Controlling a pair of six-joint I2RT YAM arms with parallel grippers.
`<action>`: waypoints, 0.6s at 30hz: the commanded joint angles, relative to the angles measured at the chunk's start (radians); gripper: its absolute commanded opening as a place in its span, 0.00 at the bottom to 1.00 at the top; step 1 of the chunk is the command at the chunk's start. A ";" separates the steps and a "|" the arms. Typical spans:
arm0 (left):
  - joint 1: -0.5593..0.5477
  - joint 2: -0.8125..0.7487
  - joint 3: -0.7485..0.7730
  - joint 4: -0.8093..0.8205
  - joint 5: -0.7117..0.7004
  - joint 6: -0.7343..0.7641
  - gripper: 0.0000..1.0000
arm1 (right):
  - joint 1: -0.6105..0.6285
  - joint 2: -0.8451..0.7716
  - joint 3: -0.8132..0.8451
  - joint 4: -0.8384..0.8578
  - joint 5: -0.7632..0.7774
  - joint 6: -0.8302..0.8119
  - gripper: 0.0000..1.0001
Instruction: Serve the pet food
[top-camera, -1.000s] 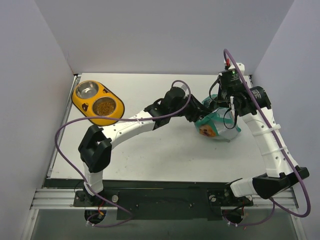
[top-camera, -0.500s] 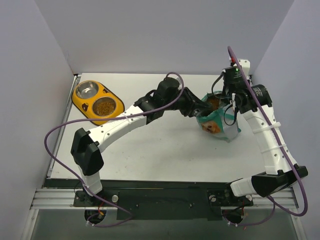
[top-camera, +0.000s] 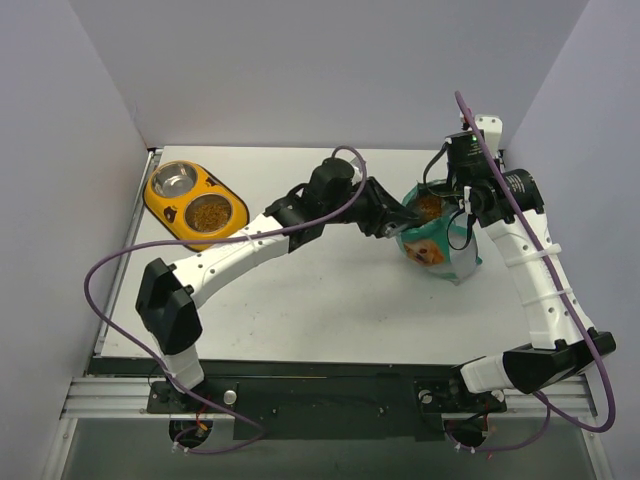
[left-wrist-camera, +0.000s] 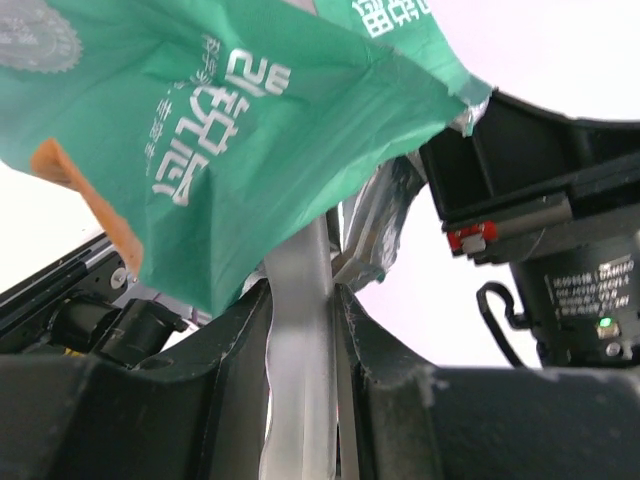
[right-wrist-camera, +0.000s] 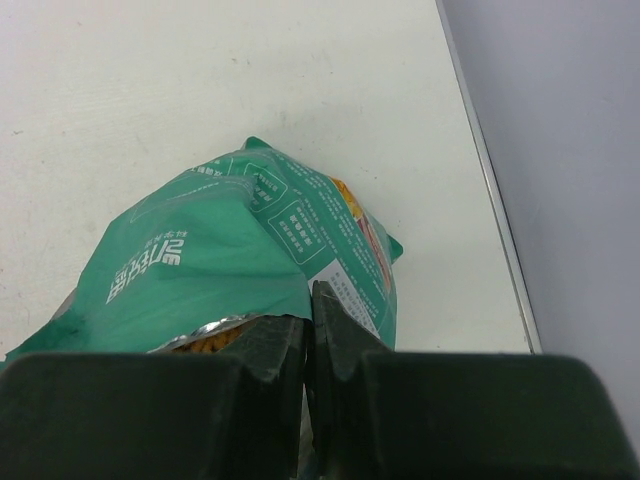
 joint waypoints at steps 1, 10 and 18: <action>0.030 -0.162 -0.090 0.203 -0.006 0.056 0.00 | -0.023 -0.027 -0.007 -0.034 0.091 -0.019 0.00; 0.041 -0.243 -0.191 0.292 -0.009 0.079 0.00 | -0.021 -0.059 -0.030 -0.028 0.103 -0.030 0.00; 0.044 -0.272 -0.236 0.361 0.041 0.094 0.00 | -0.021 -0.068 -0.028 -0.030 0.094 -0.028 0.00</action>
